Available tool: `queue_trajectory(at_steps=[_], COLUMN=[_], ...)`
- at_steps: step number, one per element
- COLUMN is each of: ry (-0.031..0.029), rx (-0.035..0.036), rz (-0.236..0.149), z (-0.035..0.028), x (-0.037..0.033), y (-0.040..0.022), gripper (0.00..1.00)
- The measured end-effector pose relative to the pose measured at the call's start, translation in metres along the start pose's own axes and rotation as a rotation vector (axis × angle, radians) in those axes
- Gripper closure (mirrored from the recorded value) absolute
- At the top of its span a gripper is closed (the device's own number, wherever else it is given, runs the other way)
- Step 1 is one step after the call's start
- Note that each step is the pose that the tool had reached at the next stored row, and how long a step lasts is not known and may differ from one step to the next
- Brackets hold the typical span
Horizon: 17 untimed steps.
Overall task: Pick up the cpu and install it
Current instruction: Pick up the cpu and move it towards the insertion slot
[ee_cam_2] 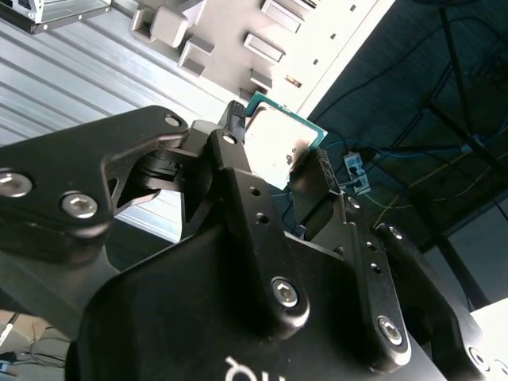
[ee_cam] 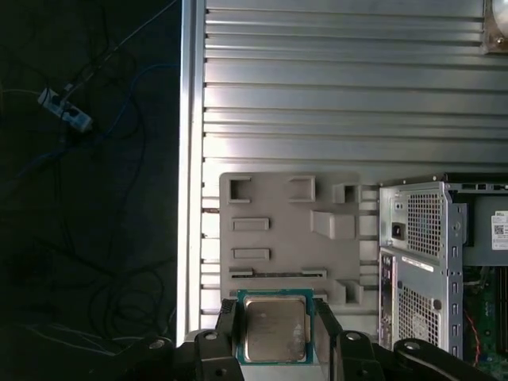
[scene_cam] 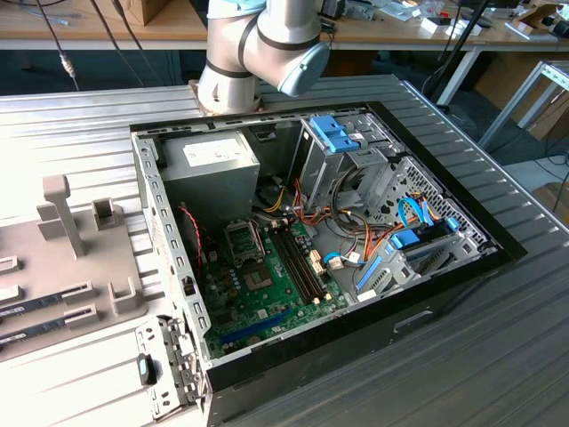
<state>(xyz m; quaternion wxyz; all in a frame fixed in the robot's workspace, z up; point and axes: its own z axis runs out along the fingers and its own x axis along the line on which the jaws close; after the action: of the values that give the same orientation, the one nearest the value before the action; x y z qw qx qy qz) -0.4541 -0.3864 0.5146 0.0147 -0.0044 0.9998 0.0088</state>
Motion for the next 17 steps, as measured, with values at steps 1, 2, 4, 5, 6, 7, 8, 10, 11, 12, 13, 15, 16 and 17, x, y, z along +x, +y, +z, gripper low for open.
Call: queue_trajectory(at_steps=[1,2,4,5,6,7,8,10,11,12,13,15,16,17], ry=[0.0000,0.0001,0.0001,0.0002,0.0002,0.0002,0.0002,0.0002,0.0003,0.0003,0.0002,0.0002,0.0002,0.0002], rx=[0.0000,0.0001,0.0000,0.0001,0.0000,0.0000,0.0001,0.0000,0.0001,0.0001,0.0000,0.0000,0.0000,0.0000], rz=[0.000,0.000,0.000,0.000,0.000,0.000,0.000,0.000,0.000,0.000,0.000,0.000,0.000,0.000], z=[0.0004,0.0007,0.0014,0.0018,0.0022,0.0025,0.0029,0.0038,0.0040,0.0043,0.0045,0.0050,0.0053,0.0054], x=[-0.0014,-0.0027,-0.0060,-0.0087,-0.0105,-0.0118,-0.0138,-0.0180,-0.0193,-0.0207,-0.0219,-0.0250,-0.0269,-0.0282], y=[-0.0002,-0.0002,-0.0005,-0.0007,-0.0008,-0.0009,-0.0010,-0.0011,-0.0012,-0.0012,-0.0012,-0.0013,-0.0014,-0.0014], gripper=[0.53,0.53,0.53,0.53,0.53,0.53,0.53,0.53,0.53,0.53,0.53,0.53,0.53,0.53])
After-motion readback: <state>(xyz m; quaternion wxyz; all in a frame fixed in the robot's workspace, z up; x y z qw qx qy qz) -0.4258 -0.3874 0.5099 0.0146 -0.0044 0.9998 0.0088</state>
